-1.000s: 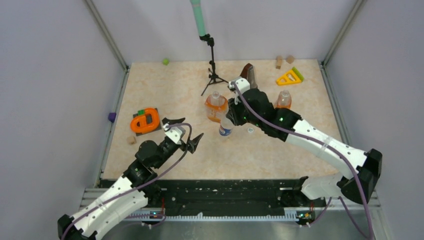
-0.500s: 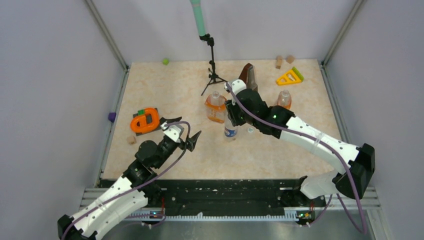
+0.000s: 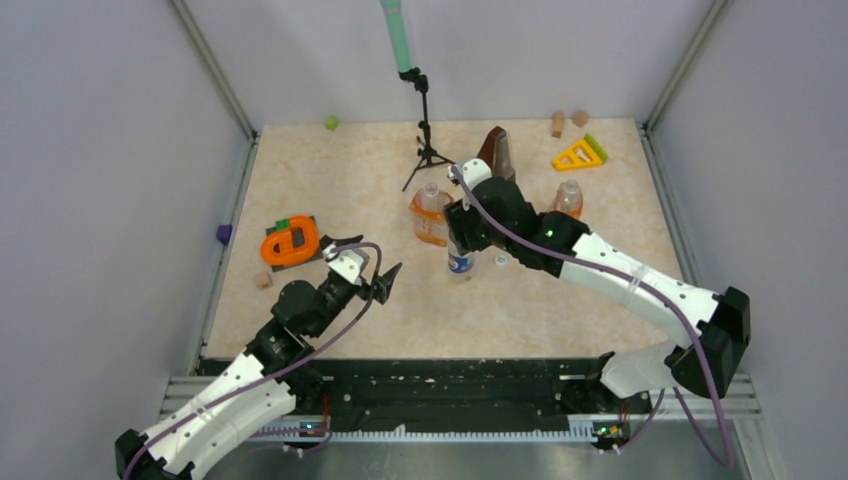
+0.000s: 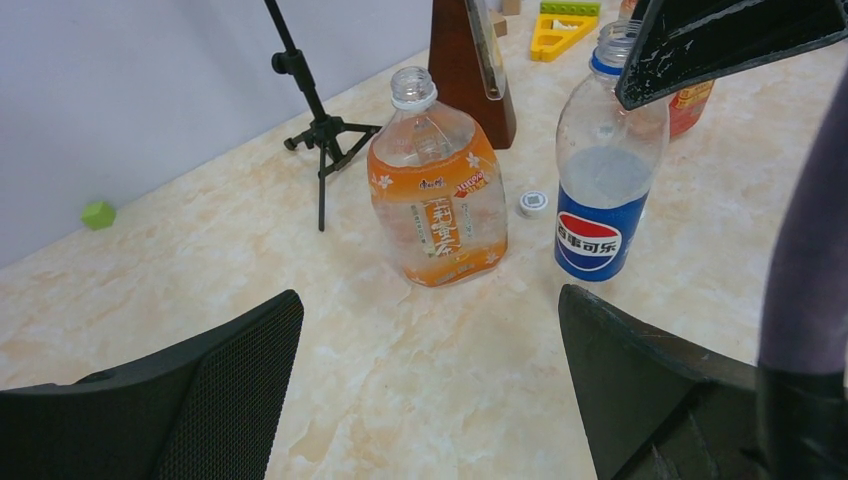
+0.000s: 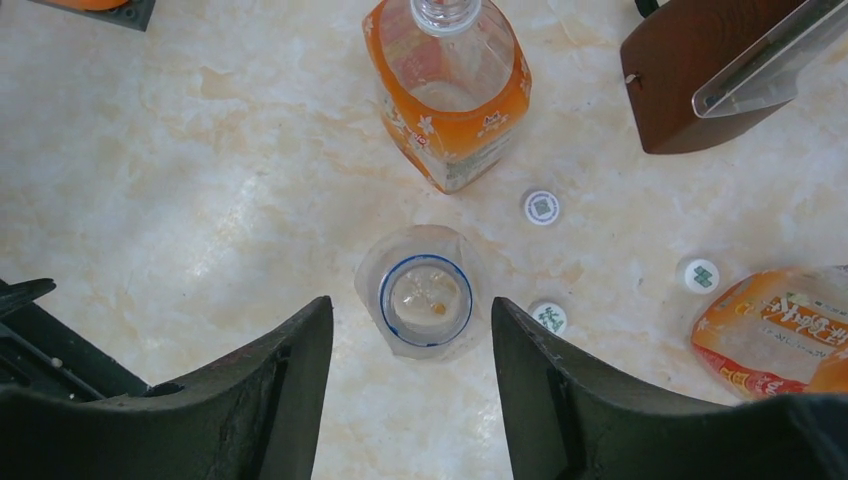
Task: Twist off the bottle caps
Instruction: Place the plastic bottle at the center of the board, then reset both arms
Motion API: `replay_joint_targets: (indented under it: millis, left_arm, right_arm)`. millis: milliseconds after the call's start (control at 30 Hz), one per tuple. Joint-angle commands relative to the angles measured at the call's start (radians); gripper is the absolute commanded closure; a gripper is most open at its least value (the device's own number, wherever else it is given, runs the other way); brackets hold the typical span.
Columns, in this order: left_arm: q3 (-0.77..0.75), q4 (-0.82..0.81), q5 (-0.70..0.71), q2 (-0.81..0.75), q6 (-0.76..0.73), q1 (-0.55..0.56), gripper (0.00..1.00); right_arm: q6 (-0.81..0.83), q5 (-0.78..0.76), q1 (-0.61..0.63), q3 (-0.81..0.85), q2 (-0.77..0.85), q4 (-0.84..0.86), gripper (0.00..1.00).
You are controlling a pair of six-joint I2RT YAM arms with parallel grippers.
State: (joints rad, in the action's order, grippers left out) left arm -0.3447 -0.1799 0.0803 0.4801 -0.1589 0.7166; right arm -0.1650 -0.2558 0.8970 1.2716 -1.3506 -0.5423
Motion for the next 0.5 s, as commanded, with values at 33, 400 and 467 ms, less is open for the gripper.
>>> replay_joint_targets:
  millis: [33, 400, 467]
  left_arm:
    - [0.003, -0.031, 0.038, 0.001, 0.003, 0.000, 0.01]
    - [-0.083, 0.004, 0.580, 0.117, 0.219, -0.052, 0.01]
    - [-0.133, 0.058, 0.577, 0.157, 0.263, -0.080, 0.01]
  right_arm:
    - [0.007, 0.044, 0.015, -0.011, 0.068, 0.064, 0.36]
    - [-0.019, -0.324, -0.014, -0.158, 0.347, 0.222, 0.29]
    - [-0.047, -0.311, -0.105, -0.160, 0.382, 0.196, 0.29]
